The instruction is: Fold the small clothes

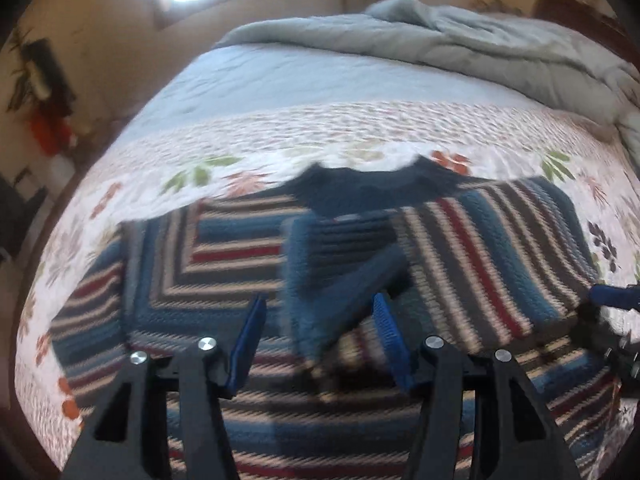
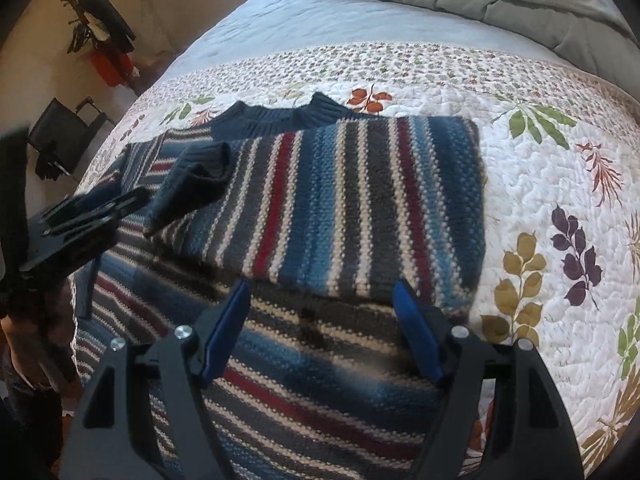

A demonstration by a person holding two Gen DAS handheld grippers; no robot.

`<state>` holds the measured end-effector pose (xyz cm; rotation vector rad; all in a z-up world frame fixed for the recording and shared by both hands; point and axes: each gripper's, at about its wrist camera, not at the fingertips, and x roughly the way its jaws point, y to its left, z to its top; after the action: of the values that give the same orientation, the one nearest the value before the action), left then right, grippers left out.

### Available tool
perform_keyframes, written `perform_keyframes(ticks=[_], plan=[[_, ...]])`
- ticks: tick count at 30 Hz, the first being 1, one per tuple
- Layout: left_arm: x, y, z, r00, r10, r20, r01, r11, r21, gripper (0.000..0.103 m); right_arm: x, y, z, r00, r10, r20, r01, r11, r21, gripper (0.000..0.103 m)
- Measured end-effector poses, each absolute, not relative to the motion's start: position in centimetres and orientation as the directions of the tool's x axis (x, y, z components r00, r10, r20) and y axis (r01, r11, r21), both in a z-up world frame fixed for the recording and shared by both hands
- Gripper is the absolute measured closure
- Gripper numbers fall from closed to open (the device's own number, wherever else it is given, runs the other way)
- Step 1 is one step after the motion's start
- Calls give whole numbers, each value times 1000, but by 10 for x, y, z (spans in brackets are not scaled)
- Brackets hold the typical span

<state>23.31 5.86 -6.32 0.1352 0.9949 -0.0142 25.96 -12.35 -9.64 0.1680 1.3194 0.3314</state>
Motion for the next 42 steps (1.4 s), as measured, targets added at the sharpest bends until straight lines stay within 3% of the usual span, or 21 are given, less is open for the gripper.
perform_keyframes(ticks=[3, 5, 6, 7, 20, 24, 26, 30, 33, 37, 42], plan=[[250, 40, -75, 523, 62, -850, 110, 984, 139, 47, 258, -125, -98, 208, 329, -921, -142, 942, 304, 29], [261, 35, -84, 511, 100, -854, 103, 979, 176, 59, 258, -129, -99, 209, 331, -920, -132, 942, 309, 28], [265, 37, -88, 503, 111, -857, 89, 980, 179, 73, 258, -132, -99, 210, 335, -919, -124, 941, 315, 28], [269, 41, -92, 486, 108, -867, 70, 984, 161, 94, 258, -133, -99, 210, 339, -917, -120, 940, 320, 28], [246, 129, -60, 588, 129, -799, -169, 985, 35, 96, 252, -131, -103, 205, 341, -917, -132, 938, 320, 26], [244, 161, -66, 551, 111, -827, -207, 978, -6, 95, 254, -128, -101, 207, 339, -918, -136, 939, 317, 25], [242, 169, -79, 507, 106, -856, -208, 978, -2, 92, 256, -125, -101, 203, 342, -917, -131, 938, 321, 25], [234, 178, -102, 454, 131, -881, -229, 973, 27, 73, 260, -121, -102, 195, 342, -919, -130, 938, 322, 25], [222, 186, -94, 488, 139, -862, -273, 962, 0, 74, 263, -119, -98, 204, 341, -918, -136, 938, 318, 25], [218, 177, -67, 549, 59, -834, -224, 972, -78, 70, 275, -119, -96, 208, 349, -914, -109, 937, 333, 25], [245, 151, -89, 463, -13, -886, -132, 988, -83, 67, 286, -116, -118, 155, 332, -930, -62, 943, 326, 25]])
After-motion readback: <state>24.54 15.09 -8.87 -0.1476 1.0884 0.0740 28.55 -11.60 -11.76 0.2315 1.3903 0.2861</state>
